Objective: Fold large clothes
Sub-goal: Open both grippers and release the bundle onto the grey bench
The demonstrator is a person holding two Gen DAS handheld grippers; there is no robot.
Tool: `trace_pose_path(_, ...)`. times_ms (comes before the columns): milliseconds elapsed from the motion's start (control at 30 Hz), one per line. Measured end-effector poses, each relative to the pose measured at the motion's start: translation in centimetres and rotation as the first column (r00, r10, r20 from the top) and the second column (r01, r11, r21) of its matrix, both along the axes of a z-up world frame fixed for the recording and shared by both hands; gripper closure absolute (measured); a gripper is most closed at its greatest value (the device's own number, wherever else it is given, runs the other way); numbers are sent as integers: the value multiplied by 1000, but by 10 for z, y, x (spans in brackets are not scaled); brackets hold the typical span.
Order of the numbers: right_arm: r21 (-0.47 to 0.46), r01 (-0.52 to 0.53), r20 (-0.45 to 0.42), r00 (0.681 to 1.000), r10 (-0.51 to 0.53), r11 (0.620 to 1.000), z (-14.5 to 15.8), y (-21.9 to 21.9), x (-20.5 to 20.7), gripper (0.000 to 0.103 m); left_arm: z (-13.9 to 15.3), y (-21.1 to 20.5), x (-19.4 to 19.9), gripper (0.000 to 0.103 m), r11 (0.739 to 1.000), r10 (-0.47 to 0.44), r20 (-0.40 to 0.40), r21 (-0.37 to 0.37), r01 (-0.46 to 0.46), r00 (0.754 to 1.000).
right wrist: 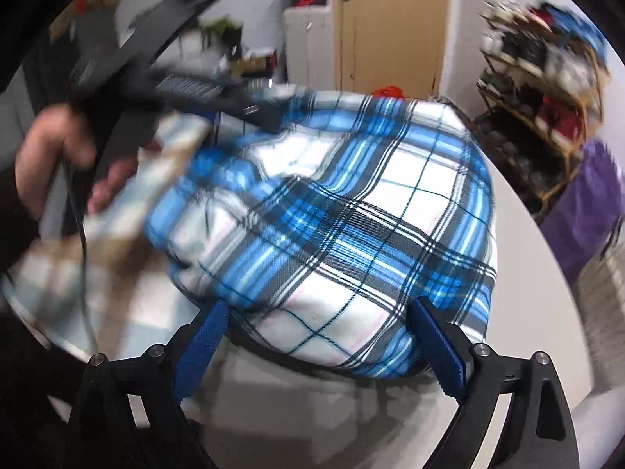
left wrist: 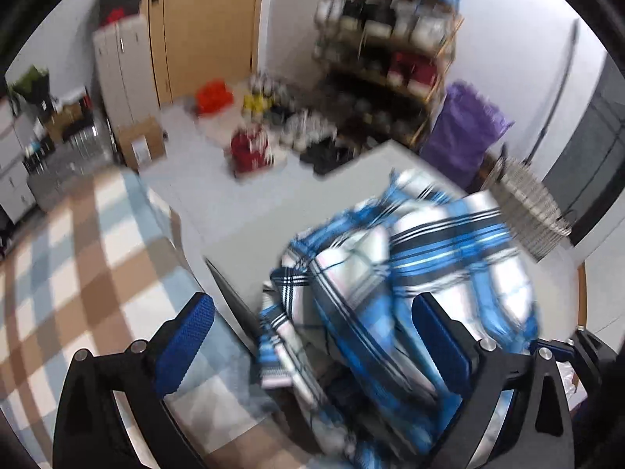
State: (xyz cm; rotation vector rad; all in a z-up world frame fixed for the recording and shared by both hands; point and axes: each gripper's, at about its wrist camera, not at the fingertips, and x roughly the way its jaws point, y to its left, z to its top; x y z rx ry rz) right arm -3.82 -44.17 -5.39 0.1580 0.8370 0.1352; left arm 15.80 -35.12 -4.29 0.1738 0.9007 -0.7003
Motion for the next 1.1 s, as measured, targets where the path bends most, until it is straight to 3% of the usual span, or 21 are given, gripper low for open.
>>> trace_pose_path(100,151,78,72,993,-90,985,30,-11,-21,6,34,32,-28,4,999,9,48,-43,-7,999)
trace_pose_path(133,166,108,91,988,-124,980,39,-11,-28,0,41,43,-36,4,998,20,56,-57,-17,998)
trace_pose_path(200,190,171,139,970,-199,967,54,-7,-46,0,57,72,-63,4,996,44,103,-82,-36,994)
trace_pose_path(367,179,296,210,920,-330,938,80,28,-87,0,75,109,-128,4,993,91,248,-100,-68,964)
trace_pose_path(467,103,350,244,899,-365,931,91,53,-96,0,73,128,-154,3,989,120,317,-120,-85,941)
trace_pose_path(600,-27,409,278,879,-386,912,94,85,-107,0,59,146,-165,3,981,171,300,-141,-134,938)
trace_pose_path(700,-22,430,281,869,-407,903,87,95,-115,0,45,155,-168,3,971,196,257,-185,-151,946)
trace_pose_path(800,-41,442,306,859,-410,896,82,104,-120,0,37,150,-173,3,968,193,273,-210,-137,942)
trace_pose_path(967,-98,495,365,825,-432,863,78,111,-128,0,28,134,-176,3,971,177,291,-210,-118,940)
trace_pose_path(1100,-69,493,337,830,-444,868,71,108,-128,0,19,134,-173,3,973,177,295,-197,-122,939)
